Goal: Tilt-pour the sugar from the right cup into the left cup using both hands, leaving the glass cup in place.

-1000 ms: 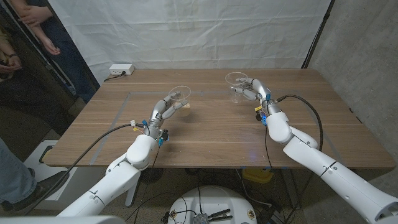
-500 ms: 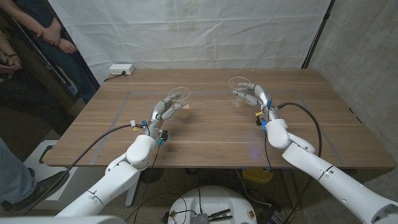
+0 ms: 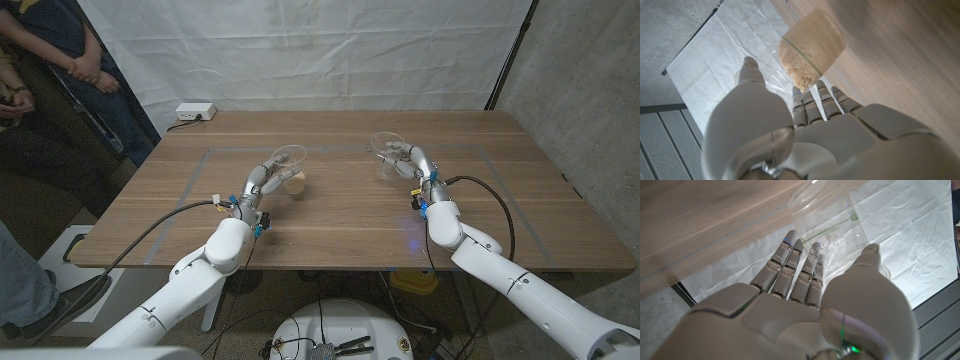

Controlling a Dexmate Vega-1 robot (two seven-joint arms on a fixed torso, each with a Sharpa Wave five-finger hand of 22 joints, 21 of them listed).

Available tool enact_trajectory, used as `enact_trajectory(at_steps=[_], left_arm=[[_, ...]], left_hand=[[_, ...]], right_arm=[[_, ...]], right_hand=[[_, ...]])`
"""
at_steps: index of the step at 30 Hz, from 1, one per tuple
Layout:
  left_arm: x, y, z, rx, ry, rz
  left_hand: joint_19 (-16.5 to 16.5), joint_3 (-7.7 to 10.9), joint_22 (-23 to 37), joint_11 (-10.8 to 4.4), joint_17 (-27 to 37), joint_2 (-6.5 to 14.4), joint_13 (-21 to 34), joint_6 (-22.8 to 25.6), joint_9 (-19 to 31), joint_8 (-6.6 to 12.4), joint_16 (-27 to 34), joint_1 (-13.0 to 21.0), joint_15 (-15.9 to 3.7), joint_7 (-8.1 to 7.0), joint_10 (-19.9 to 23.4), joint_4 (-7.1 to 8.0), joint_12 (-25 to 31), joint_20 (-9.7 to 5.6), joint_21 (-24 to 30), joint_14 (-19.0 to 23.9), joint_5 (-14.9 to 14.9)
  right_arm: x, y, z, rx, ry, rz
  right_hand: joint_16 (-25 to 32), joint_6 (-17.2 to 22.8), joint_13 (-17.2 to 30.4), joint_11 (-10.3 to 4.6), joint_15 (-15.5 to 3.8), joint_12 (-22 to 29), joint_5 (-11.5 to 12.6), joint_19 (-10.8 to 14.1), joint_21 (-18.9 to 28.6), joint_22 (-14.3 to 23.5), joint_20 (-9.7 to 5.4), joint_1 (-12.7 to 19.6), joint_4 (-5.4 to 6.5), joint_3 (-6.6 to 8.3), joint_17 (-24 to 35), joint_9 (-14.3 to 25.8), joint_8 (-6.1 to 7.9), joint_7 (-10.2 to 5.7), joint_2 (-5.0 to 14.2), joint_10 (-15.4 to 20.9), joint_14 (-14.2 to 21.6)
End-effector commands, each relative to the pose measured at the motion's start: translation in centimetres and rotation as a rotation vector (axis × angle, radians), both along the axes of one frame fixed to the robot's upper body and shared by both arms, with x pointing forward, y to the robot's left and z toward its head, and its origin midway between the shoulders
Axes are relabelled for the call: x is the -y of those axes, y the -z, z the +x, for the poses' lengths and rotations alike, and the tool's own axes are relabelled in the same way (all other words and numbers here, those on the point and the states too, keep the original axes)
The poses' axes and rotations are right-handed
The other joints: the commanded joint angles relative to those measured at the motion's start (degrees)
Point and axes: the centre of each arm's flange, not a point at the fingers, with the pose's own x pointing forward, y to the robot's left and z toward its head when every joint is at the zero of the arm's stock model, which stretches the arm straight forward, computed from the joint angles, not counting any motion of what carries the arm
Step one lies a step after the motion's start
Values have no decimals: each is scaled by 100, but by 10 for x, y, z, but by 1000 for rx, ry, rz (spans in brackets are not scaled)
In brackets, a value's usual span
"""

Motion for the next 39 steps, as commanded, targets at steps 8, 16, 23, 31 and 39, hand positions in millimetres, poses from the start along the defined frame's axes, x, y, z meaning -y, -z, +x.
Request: enact_trajectory(at_steps=[8, 16, 23, 31, 39], left_arm=[[3, 1, 7, -25, -13, 20], [4, 2, 10, -25, -14, 24], [8, 4, 12, -32, -18, 28], [10, 8, 11, -36, -17, 25], [8, 13, 10, -50, -21, 23]], left_hand=[[-157, -114, 6, -2, 21, -50, 11, -99, 10, -30, -34, -139, -276, -5, -98, 32, -38, 59, -29, -166, 83], [-198, -140, 5, -32, 20, -68, 10, -143, 10, -35, -27, -164, -281, -29, -139, 43, -39, 90, -24, -201, 112], [-220, -148, 5, -29, 18, -78, 10, -175, 10, -40, -33, -160, -293, -39, -166, 39, -41, 97, -21, -238, 129], [-260, -154, 4, -10, 16, -88, 10, -194, 11, -39, -32, -149, -286, -50, -197, 30, -43, 109, -25, -267, 149], [-289, -158, 3, -26, 15, -90, 10, -228, 12, -42, -31, -136, -284, -49, -229, 24, -44, 116, -23, -294, 170]], right_arm=[[4, 22, 13, -42, 14, 22], [8, 28, 11, -55, 29, 21], [11, 32, 11, -68, 38, 0], [11, 39, 12, -90, 28, -6], [12, 43, 12, -104, 25, 5]], right_hand=[[-57, -132, 29, -88, -516, -27, -16, -299, -122, -1, -536, -140, 87, -31, -9, 31, -18, -39, -32, -152, -414], [-50, -157, 30, -94, -489, -25, -14, -341, -140, -5, -519, -147, 90, -35, -15, 31, -18, -45, -34, -169, -472], [-40, -213, 31, -81, -476, -37, -12, -375, -155, -10, -510, -156, 94, -42, -21, 31, -29, -59, -41, -223, -517], [-33, -290, 32, -86, -436, -66, -7, -417, -174, -16, -496, -161, 93, -53, -31, 31, -40, -70, -58, -343, -593], [-30, -382, 33, -84, -411, -79, -2, -466, -196, -22, -478, -176, 96, -71, -39, 31, -55, -83, -80, -422, -660]])
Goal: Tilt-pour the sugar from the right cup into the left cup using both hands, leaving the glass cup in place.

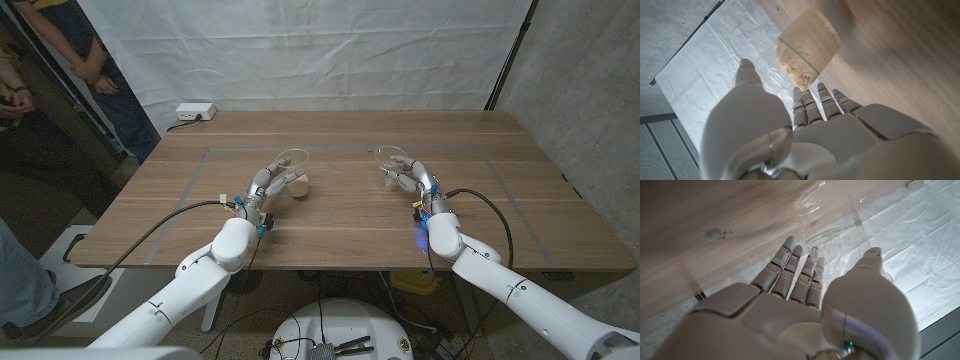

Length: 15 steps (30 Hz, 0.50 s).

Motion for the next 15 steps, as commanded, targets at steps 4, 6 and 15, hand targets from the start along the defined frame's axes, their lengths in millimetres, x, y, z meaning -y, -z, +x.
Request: enact_trajectory(at_steps=[4, 6, 15], left_arm=[[0, 8, -2, -23, -11, -1], [0, 9, -2, -25, -10, 0], [0, 12, -1, -29, -8, 4]], left_hand=[[-51, -18, 19, 33, 18, -16, 10, -42, 11, 2, -9, 19, -288, -4, -36, -26, -17, 5, -2, -51, 47], [-63, -20, 19, 41, 18, -18, 11, -64, 12, -3, -14, 21, -294, -2, -45, -28, -16, 8, -2, -75, 54], [-114, -29, 18, 46, 18, -26, 11, -149, 12, -21, -20, 31, -278, -5, -94, -34, -19, 34, -5, -137, 78]], right_arm=[[3, 9, 0, -30, -1, 4], [3, 10, -1, -32, 7, -1], [5, 15, -4, -55, 17, -8]], right_hand=[[-4, -74, 18, 17, -439, -20, 16, -83, -16, 1, -509, -40, 16, -48, 3, 33, -24, 2, -31, -109, -81], [-2, -88, 18, 26, -433, -25, 17, -95, -21, 0, -500, -45, 16, -57, 1, 33, -25, 5, -45, -132, -88], [-5, -198, 21, 49, -405, -34, 22, -143, -44, -6, -459, -102, 33, -105, -6, 32, -37, 52, -104, -231, -180]])
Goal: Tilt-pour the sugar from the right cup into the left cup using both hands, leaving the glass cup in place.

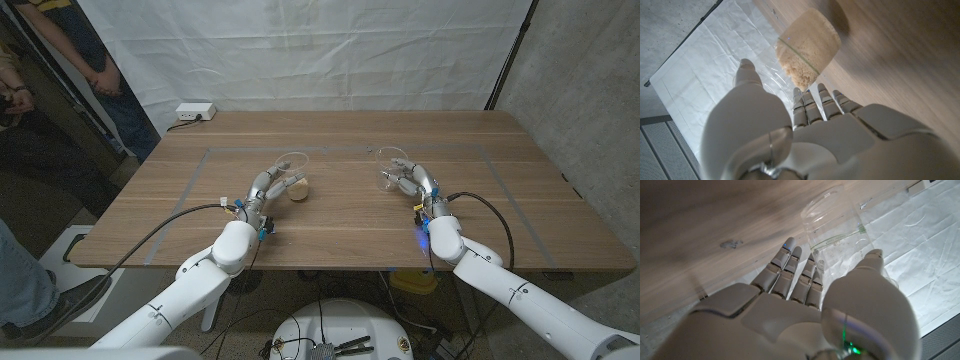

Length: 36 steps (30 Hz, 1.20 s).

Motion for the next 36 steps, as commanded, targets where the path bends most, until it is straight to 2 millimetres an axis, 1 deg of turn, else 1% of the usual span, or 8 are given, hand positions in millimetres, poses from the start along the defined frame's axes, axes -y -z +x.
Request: enact_trajectory(at_steps=[1, 5, 12, 13, 21, 30, 33, 36], left_arm=[[-1, 4, 0, -7, 0, 6], [-1, 5, -1, -14, -4, 8], [-3, 6, -2, -18, 4, 12], [-4, 7, -2, -23, 1, 11], [-4, 11, -3, -36, 9, 14], [-4, 13, -3, -51, 21, 26], [-3, 14, -2, -60, 25, 31], [-3, 14, -2, -64, 29, 36]], left_hand=[[-36, -30, 18, 6, 18, -27, 11, -38, 12, -23, -20, 33, -277, -3, -52, -36, -22, 12, -6, -58, 39], [-80, -36, 17, 13, 16, -41, 12, -124, 13, -40, -24, 55, -269, -12, -130, -51, -36, 24, -10, -106, 59], [-156, -53, 17, 86, 18, -57, 15, -310, 16, -62, -35, 75, -207, 76, -287, -63, -52, 47, -8, -238, 99], [-174, -59, 17, 144, 19, -60, 16, -342, 17, -62, -34, 74, -198, 84, -335, -62, -58, 62, -8, -262, 108], [-232, -76, 18, 119, 22, -67, 20, -453, 19, -72, -38, 61, -173, 107, -397, -55, -52, 95, -11, -347, 128], [-318, -102, 18, 123, 26, -76, 24, -592, 22, -74, -46, 43, -158, 128, -571, -44, -69, 129, -15, -489, 160], [-380, -116, 19, 192, 27, -79, 26, -705, 23, -87, -49, 34, -130, 144, -657, -39, -71, 151, -22, -571, 176], [-416, -126, 19, 182, 28, -82, 27, -772, 24, -89, -51, 25, -117, 143, -712, -33, -70, 170, -23, -629, 187]], right_arm=[[2, 6, -3, -27, 6, -7], [1, 8, -5, -32, 10, -6], [-1, 13, -6, -37, 17, -6], [-1, 13, -6, -39, 19, -7], [-1, 14, -7, -46, 20, -14], [1, 15, -9, -55, 26, -16], [1, 16, -9, -62, 26, -18], [1, 15, -10, -69, 27, -22]], right_hand=[[-1, -70, 17, 27, -412, -12, 25, -52, -18, -8, -441, -45, 6, -80, 4, 31, -8, 25, -42, -54, -73], [7, -107, 18, 34, -395, -15, 30, -84, -32, -11, -431, -61, 14, -89, 3, 31, -9, 26, -45, -90, -89], [15, -123, 19, 43, -382, -15, 36, -96, -39, -13, -423, -82, 24, -102, 2, 31, 2, 30, -51, -128, -107], [16, -126, 19, 46, -382, -14, 37, -95, -39, -13, -422, -83, 24, -102, 2, 31, 1, 27, -51, -128, -105], [21, -142, 20, 49, -373, -11, 42, -110, -46, -16, -410, -98, 32, -111, 1, 31, 7, 30, -53, -152, -123], [2, -348, 24, 113, -295, -52, 64, -214, -95, -25, -343, -148, 49, -153, -7, 30, -19, 53, -87, -404, -292], [9, -392, 25, 148, -276, -69, 72, -245, -110, -28, -325, -162, 55, -164, -7, 29, -17, 54, -94, -497, -314], [5, -433, 26, 137, -255, -73, 77, -269, -121, -30, -310, -178, 61, -176, -8, 29, -17, 50, -103, -553, -356]])
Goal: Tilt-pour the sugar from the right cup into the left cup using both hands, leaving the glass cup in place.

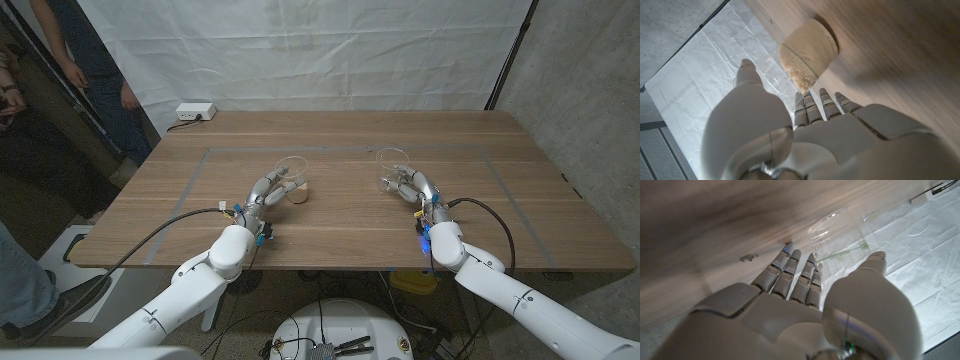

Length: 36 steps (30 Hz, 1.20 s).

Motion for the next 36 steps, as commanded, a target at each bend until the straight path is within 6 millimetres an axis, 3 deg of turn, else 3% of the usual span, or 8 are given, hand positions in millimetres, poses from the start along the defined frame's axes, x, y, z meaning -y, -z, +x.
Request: enact_trajectory(at_steps=[1, 9, 17, 20, 24, 29, 36], left_arm=[[0, 3, 1, -27, 16, 16], [0, 2, -1, -34, 27, 27], [-3, 0, -5, -34, 37, 33], [-5, 0, -7, -34, 31, 38], [-9, -2, -9, -32, 29, 39], [-11, -4, -13, -25, 38, 46], [-15, -4, -17, -20, 29, 37]], left_hand=[[-95, -45, 18, -13, 13, -37, 15, -115, 24, -16, -5, -26, -110, 9, -87, -8, -6, 26, 2, -89, 59], [-200, -88, 19, 98, 18, -46, 20, -370, 27, -22, -1, -74, -17, 97, -286, 21, -3, 49, 5, -258, 96], [-279, -136, 20, 247, 23, -48, 27, -573, 29, -5, 16, -133, 188, 257, -497, 57, 8, 154, 19, -396, 134], [-298, -144, 20, 274, 24, -47, 28, -596, 30, 3, 17, -141, 206, 274, -547, 63, 6, 177, 19, -424, 141], [-308, -152, 20, 278, 25, -47, 29, -641, 30, -2, 15, -149, 208, 297, -579, 68, 7, 179, 21, -453, 146], [-335, -169, 21, 305, 27, -48, 31, -715, 31, -1, 16, -170, 229, 313, -634, 81, 14, 201, 23, -507, 153], [-372, -188, 21, 334, 28, -46, 32, -781, 32, 4, 23, -197, 237, 331, -697, 98, 18, 213, 22, -549, 157]], right_arm=[[2, 1, -2, -17, 7, -8], [2, -2, -2, -46, 0, -14], [2, -5, -6, -54, 5, -35], [3, -5, -6, -59, 0, -34], [3, -7, -6, -62, 3, -28], [4, -8, -9, -74, 3, -36], [4, -10, -12, -78, -16, -27]], right_hand=[[5, -63, 27, 0, -264, -10, 26, -51, -20, 13, -329, -50, 9, -59, 19, 31, 1, -6, -9, -81, -67], [-3, -208, 30, 56, -187, -23, 45, -143, -63, 7, -283, -106, 31, -99, 17, 30, -6, 26, -38, -268, -197], [-29, -583, 35, 259, -52, -27, 86, -392, -178, -4, -155, -285, 104, -217, 14, 28, -16, 118, -131, -686, -581], [-34, -735, 36, 339, -8, -35, 107, -526, -238, -8, -109, -365, 139, -263, 15, 27, -15, 160, -158, -868, -755], [-41, -1035, 36, 453, 136, -29, 161, -788, -353, -17, 63, -480, 184, -350, 8, 25, -8, 171, -224, -1224, -1117], [-34, -1405, 35, 678, 297, -29, 224, -1088, -474, -29, 127, -573, 224, -422, 1, 20, -13, 212, -265, -1626, -1504], [-37, -1834, 27, 867, 407, -30, 279, -1457, -591, -54, 215, -720, 284, -517, -12, 13, -20, 328, -343, -2054, -1945]])
